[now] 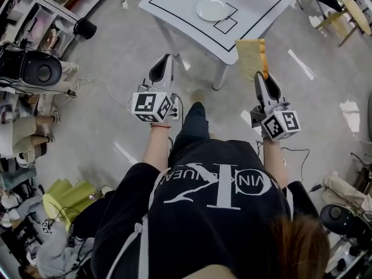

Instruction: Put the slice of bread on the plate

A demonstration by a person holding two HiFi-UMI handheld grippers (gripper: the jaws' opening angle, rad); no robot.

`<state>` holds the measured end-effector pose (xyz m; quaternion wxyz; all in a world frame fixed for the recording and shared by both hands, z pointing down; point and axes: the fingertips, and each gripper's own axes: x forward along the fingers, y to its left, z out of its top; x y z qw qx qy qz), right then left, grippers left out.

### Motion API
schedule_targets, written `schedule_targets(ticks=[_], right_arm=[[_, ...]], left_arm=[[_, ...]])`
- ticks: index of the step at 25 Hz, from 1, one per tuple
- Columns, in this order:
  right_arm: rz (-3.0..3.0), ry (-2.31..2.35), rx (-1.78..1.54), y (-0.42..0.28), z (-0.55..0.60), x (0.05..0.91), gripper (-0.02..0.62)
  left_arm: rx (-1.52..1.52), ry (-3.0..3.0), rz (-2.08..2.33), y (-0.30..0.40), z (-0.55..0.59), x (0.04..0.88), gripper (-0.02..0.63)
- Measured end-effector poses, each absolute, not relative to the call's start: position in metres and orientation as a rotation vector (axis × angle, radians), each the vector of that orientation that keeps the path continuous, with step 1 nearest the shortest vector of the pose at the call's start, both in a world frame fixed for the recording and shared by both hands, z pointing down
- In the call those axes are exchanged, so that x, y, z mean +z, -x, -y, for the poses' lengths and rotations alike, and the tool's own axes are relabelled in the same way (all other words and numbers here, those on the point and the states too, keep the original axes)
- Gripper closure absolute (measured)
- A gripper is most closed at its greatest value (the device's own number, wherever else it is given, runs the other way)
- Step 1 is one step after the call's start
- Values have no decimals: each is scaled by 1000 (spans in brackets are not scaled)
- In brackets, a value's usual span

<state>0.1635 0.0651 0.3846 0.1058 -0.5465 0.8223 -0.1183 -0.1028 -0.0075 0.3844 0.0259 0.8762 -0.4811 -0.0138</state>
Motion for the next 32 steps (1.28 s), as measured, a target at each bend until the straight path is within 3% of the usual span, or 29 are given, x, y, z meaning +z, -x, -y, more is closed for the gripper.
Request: schedule_targets(ticks=[32], right_arm=[[-2377,1792,-547,-131,189,414,505]], left_arm=[[58,-2772,1087,52,305,420,595]])
